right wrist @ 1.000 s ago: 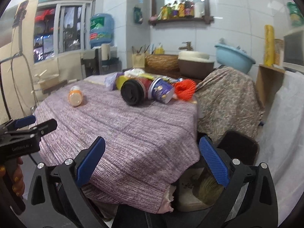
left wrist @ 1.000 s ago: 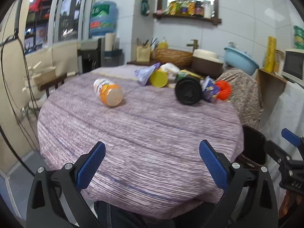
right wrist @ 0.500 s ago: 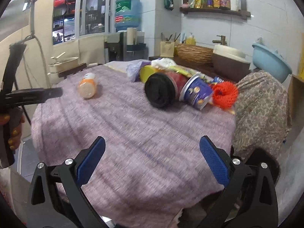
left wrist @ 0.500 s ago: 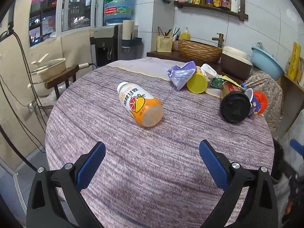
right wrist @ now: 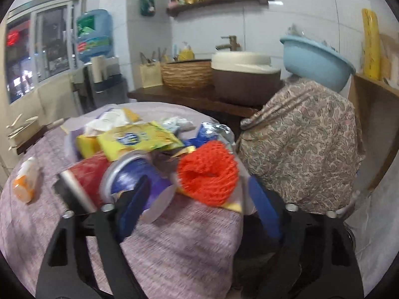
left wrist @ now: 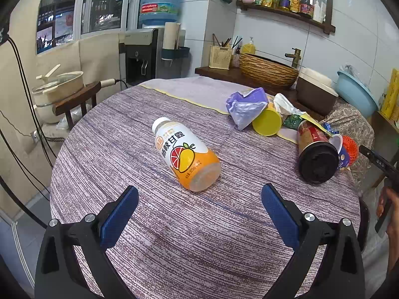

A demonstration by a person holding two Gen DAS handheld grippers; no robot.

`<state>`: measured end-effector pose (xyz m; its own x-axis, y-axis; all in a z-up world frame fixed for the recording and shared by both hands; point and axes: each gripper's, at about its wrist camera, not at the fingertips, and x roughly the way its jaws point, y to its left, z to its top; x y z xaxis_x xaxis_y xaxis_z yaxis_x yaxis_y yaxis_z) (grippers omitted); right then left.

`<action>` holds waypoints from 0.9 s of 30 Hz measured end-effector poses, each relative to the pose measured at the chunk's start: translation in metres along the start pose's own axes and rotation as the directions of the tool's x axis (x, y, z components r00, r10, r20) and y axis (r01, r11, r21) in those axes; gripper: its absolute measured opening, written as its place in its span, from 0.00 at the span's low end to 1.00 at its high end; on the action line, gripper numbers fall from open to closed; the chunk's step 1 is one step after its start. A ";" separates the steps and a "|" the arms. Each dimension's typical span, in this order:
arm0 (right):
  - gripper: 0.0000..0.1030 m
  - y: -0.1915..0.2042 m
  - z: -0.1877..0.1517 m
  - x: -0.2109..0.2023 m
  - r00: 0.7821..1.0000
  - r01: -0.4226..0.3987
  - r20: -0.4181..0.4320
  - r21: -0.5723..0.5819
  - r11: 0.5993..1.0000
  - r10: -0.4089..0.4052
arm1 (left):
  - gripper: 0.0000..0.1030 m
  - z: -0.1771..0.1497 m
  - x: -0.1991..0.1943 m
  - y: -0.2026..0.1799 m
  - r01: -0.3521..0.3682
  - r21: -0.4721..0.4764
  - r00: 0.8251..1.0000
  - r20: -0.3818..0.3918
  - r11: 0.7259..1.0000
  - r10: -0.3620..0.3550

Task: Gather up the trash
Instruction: 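Grasp the juice bottle with the left tool while the right tool grasps the orange mesh net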

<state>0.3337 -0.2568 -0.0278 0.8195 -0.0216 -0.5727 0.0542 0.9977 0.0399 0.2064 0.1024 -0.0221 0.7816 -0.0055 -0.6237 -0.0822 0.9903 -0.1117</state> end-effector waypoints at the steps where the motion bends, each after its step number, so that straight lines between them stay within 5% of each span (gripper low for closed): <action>1: 0.68 -0.002 0.002 0.007 1.000 0.002 -0.008 0.007 1.000 -0.001 | 0.95 0.002 0.002 0.002 0.001 -0.008 1.000 -0.005 1.000 -0.001; 7: 0.63 -0.013 0.007 0.044 0.998 0.004 -0.067 0.015 1.000 -0.003 | 0.95 0.018 0.011 0.015 -0.008 -0.033 1.000 -0.015 0.999 0.007; 15: 0.16 -0.016 -0.005 0.070 0.991 -0.037 -0.128 0.002 0.999 0.036 | 0.95 0.044 0.037 0.034 -0.001 -0.078 0.998 -0.067 0.997 -0.004; 21: 0.13 -0.011 -0.007 0.046 0.998 -0.014 -0.062 -0.046 0.999 0.011 | 0.95 0.062 0.068 0.045 0.006 -0.133 0.987 -0.161 0.991 -0.027; 27: 0.13 -0.010 -0.004 0.023 1.000 -0.002 -0.018 -0.098 0.995 0.000 | 0.94 0.072 0.108 0.054 0.036 -0.226 0.952 -0.289 0.973 -0.102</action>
<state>0.3492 -0.2670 -0.0448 0.8090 -0.0204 -0.5875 -0.0036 0.9992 -0.0396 0.3313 0.1657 -0.0399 0.5740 -0.1462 -0.8057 -0.1919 0.9325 -0.3059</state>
